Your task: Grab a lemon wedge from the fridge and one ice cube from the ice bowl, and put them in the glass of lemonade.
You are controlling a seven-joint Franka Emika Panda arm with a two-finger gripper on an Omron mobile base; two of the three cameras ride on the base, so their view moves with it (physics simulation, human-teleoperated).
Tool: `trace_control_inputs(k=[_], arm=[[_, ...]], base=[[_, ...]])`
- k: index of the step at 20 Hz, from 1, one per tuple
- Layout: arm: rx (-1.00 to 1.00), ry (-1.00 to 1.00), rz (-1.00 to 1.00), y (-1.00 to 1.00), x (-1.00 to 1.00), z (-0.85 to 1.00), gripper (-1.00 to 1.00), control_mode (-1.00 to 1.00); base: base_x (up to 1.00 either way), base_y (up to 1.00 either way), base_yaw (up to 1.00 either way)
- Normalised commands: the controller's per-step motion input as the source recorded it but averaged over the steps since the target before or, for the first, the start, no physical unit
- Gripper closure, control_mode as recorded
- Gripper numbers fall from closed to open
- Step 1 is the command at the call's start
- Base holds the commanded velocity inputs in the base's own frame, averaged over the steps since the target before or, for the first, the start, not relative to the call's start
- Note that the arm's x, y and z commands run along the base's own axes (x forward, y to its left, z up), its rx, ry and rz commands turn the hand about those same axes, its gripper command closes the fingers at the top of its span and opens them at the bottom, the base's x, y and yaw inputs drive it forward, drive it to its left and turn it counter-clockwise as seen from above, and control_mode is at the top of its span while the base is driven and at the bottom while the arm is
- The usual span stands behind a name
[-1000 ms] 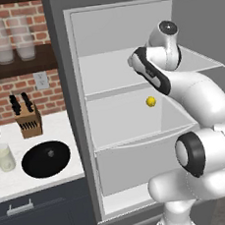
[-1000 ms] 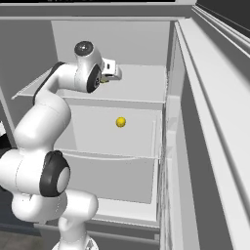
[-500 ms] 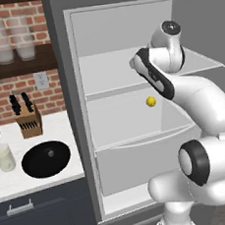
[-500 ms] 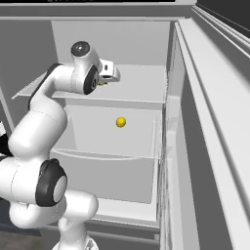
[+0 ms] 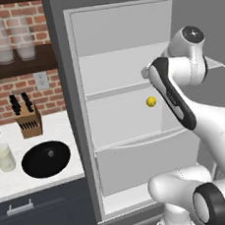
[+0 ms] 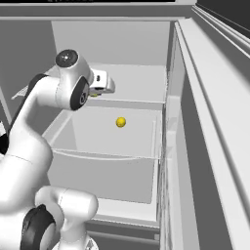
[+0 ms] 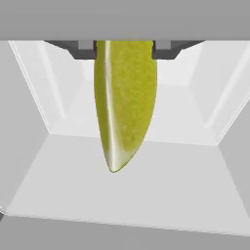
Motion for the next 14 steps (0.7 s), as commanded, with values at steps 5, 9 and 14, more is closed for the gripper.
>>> trace_control_inputs(k=[5,9,14], arm=[[0.0,0.0,0.0,-0.11,-1.0,-0.05,1.0,-1.0],[-0.01,0.01,0.0,0.0,-1.0,-0.13,1.0,-1.0],[-0.07,0.0,0.0,0.0,-0.79,-0.12,1.0,-1.0]], base=[[0.0,0.0,0.0],[0.0,0.0,0.0],[0.0,0.0,0.0]])
